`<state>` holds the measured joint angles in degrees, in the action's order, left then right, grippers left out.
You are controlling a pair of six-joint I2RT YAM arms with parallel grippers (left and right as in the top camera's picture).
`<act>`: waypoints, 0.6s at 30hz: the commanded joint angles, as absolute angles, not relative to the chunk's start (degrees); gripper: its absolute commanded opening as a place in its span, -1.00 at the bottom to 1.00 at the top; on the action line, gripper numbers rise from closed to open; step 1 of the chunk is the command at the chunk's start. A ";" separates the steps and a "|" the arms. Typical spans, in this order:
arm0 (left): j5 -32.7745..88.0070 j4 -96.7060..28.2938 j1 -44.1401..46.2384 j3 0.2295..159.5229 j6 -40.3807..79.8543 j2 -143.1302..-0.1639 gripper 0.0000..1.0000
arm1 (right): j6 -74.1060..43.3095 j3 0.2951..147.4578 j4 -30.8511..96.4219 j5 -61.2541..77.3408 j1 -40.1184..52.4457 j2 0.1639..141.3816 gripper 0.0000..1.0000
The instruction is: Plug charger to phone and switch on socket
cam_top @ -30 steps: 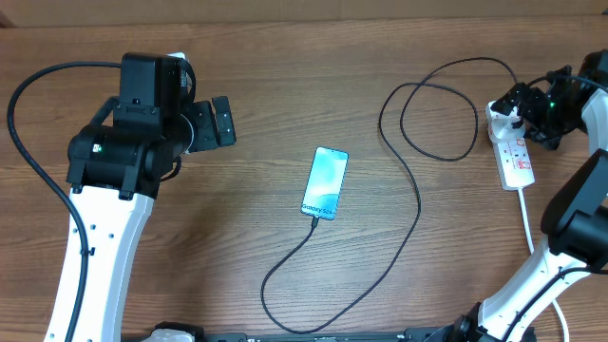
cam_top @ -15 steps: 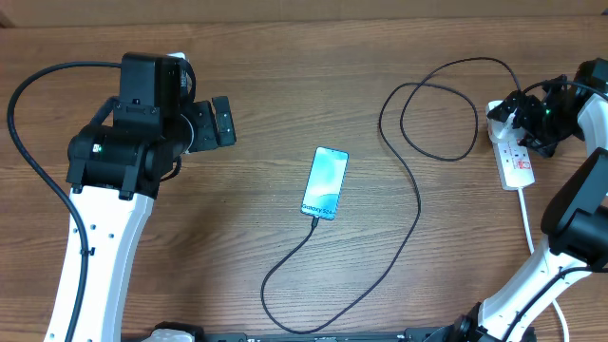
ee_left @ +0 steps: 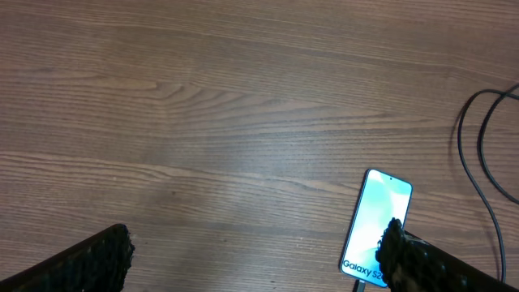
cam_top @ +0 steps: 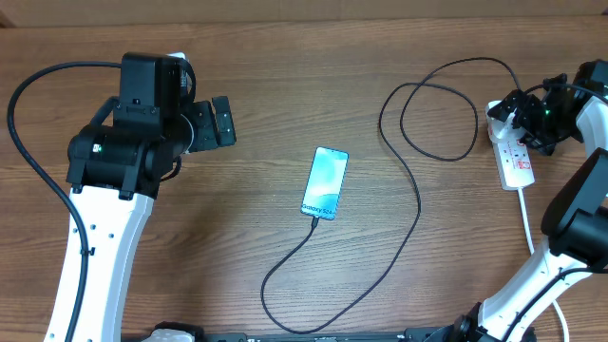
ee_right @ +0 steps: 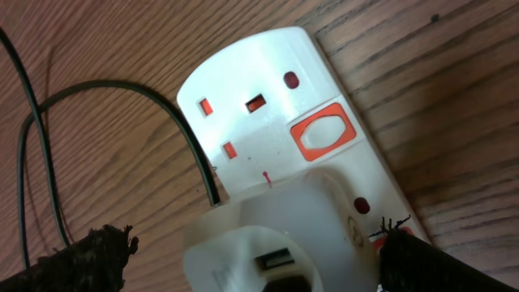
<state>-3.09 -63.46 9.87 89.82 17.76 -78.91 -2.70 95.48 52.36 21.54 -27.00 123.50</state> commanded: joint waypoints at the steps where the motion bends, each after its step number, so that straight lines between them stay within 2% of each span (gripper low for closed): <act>1: -3.79 -63.42 9.87 90.19 16.69 -79.09 1.00 | -3.36 92.82 54.72 27.38 -24.97 124.33 1.00; 18: -3.79 -63.42 9.87 90.19 16.69 -79.09 1.00 | -2.79 92.88 57.14 27.05 -24.91 124.31 1.00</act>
<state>-3.09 -63.46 9.87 89.82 17.76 -78.91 -3.22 94.70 57.36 25.74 -25.17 122.83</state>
